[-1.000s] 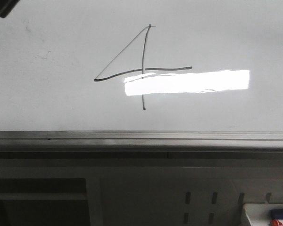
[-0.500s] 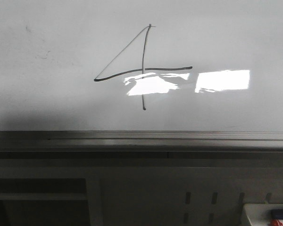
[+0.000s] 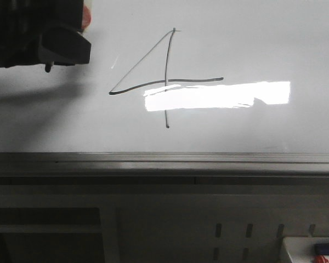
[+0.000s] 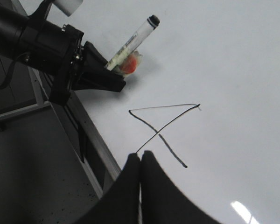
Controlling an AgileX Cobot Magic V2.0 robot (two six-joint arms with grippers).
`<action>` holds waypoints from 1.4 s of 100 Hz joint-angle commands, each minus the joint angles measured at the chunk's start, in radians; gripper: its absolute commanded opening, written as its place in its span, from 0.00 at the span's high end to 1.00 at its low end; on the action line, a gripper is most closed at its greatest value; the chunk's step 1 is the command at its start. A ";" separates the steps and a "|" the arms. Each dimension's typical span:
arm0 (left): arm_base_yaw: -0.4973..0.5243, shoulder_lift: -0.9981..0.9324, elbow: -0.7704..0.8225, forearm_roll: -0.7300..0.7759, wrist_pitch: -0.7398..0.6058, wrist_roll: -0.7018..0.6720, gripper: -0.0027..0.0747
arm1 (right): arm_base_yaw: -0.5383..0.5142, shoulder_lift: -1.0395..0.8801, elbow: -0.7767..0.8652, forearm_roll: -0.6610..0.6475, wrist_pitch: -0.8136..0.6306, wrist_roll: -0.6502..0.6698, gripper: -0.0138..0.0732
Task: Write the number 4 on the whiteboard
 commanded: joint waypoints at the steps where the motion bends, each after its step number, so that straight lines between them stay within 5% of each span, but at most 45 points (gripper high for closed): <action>1: 0.000 0.014 -0.025 -0.016 -0.083 -0.008 0.99 | -0.008 -0.007 -0.005 0.047 -0.064 0.002 0.91; 38: 0.000 0.070 -0.025 -0.193 -0.205 -0.008 0.99 | -0.008 -0.005 0.016 0.072 -0.098 0.002 0.92; 84: 0.000 0.112 -0.025 -0.200 -0.137 -0.008 0.99 | -0.008 -0.005 0.016 0.085 -0.099 0.002 0.92; 94: 0.000 0.112 -0.025 -0.230 -0.116 -0.008 0.89 | -0.008 -0.005 0.016 0.102 -0.099 0.002 0.92; 116: 0.000 0.112 -0.025 -0.271 -0.116 -0.008 0.45 | -0.008 -0.005 0.016 0.108 -0.099 0.002 0.92; 140: 0.000 0.112 -0.025 -0.271 -0.116 -0.008 0.41 | -0.008 -0.005 0.016 0.112 -0.097 0.002 0.92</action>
